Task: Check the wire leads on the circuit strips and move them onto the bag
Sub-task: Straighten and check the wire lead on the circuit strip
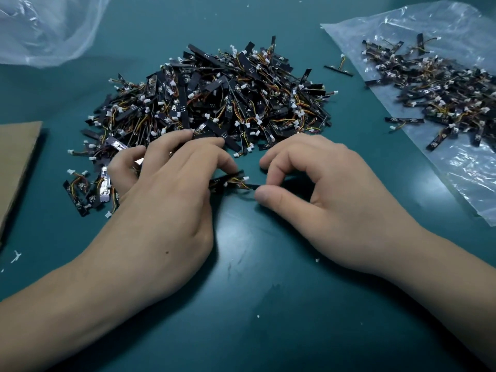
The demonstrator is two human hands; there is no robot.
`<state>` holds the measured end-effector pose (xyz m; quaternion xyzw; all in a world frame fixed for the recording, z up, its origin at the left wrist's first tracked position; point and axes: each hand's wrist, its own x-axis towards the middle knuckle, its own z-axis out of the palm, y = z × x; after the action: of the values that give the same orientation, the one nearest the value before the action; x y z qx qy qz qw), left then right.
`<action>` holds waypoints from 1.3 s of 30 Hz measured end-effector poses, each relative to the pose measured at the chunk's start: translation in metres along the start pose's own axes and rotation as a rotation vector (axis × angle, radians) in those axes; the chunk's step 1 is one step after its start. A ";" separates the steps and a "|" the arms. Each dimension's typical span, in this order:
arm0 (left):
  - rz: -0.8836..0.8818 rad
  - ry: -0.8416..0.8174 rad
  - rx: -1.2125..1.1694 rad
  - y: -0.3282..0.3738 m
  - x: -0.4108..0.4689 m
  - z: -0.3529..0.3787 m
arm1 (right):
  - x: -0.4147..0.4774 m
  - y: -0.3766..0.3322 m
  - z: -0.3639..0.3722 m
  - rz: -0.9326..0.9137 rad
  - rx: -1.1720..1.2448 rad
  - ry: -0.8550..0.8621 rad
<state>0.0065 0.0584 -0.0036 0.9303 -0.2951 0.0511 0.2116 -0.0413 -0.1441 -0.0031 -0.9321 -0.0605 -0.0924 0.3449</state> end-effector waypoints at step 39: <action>0.263 0.198 -0.171 -0.041 0.015 0.025 | 0.010 0.011 -0.007 -0.172 -0.065 -0.048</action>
<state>0.0412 0.0698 -0.0376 0.8527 -0.3952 0.1445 0.3095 -0.0307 -0.1569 -0.0027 -0.9362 -0.1454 -0.1013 0.3036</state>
